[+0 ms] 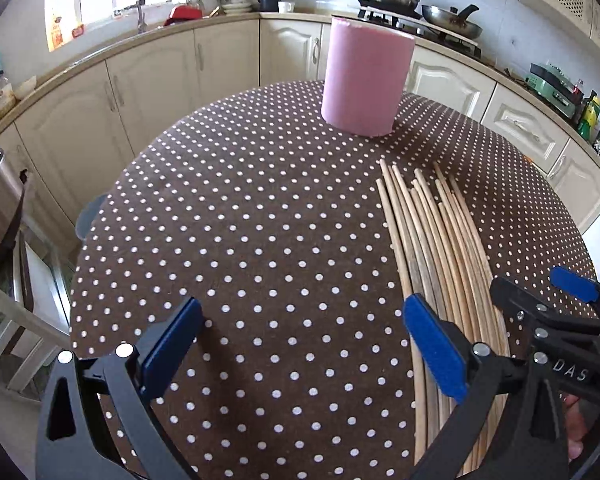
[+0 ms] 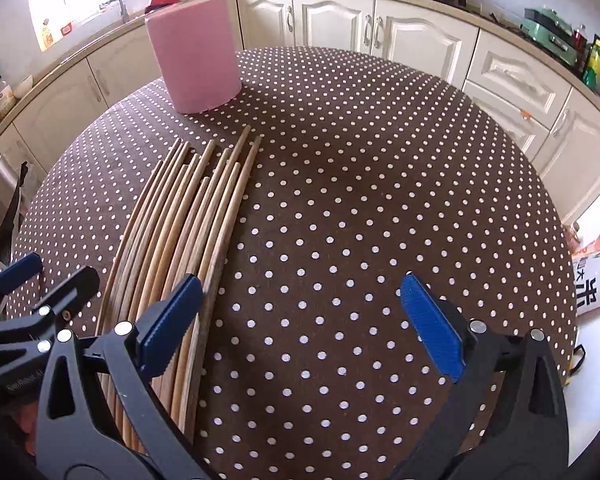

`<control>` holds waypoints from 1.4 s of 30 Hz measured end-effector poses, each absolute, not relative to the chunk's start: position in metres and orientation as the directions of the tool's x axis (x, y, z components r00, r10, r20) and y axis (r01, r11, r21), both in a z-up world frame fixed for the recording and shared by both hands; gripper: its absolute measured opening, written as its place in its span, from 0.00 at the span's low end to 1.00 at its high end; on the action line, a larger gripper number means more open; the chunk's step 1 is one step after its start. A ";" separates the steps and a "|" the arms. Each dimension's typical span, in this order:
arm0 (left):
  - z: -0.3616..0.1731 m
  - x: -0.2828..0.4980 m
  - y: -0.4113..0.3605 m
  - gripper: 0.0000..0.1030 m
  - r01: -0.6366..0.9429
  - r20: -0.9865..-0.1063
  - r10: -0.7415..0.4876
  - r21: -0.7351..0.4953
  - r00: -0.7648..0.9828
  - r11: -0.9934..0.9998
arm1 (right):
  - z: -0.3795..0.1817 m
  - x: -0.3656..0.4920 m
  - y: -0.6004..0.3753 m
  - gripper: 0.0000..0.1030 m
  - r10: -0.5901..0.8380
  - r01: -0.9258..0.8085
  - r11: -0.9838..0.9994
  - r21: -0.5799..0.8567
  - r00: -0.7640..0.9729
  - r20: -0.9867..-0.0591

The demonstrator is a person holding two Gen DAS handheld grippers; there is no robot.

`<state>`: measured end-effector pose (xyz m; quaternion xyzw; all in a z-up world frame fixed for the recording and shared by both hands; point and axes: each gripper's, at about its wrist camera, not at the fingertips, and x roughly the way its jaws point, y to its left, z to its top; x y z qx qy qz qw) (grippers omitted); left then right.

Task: Organize utensils
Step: 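Lower the right gripper onto one chopstick at the pile's edge and close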

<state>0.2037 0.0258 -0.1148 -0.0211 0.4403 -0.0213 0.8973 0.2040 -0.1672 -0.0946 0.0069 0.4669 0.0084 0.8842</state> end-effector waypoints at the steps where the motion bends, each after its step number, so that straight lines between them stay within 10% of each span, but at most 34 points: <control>1: -0.115 0.205 0.025 0.96 0.023 -0.788 -0.056 -0.054 0.613 0.998 | -0.094 0.205 -0.166 0.90 0.014 -0.004 1.000 0.015 0.565 -0.825; 6: -0.118 0.209 0.019 0.96 0.043 -0.792 -0.058 -0.041 0.608 0.998 | -0.089 0.204 -0.158 0.55 0.068 -0.046 0.998 0.051 0.563 -0.824; 15: -0.118 0.218 0.008 0.96 0.053 -0.802 -0.041 -0.012 0.596 0.999 | -0.089 0.195 -0.150 0.36 0.027 -0.055 0.998 -0.006 0.567 -0.823; 42: -0.117 0.254 -0.003 0.89 0.034 -0.874 0.021 0.043 0.486 0.998 | -0.090 0.189 -0.156 0.26 0.039 -0.105 0.994 -0.022 0.544 -0.838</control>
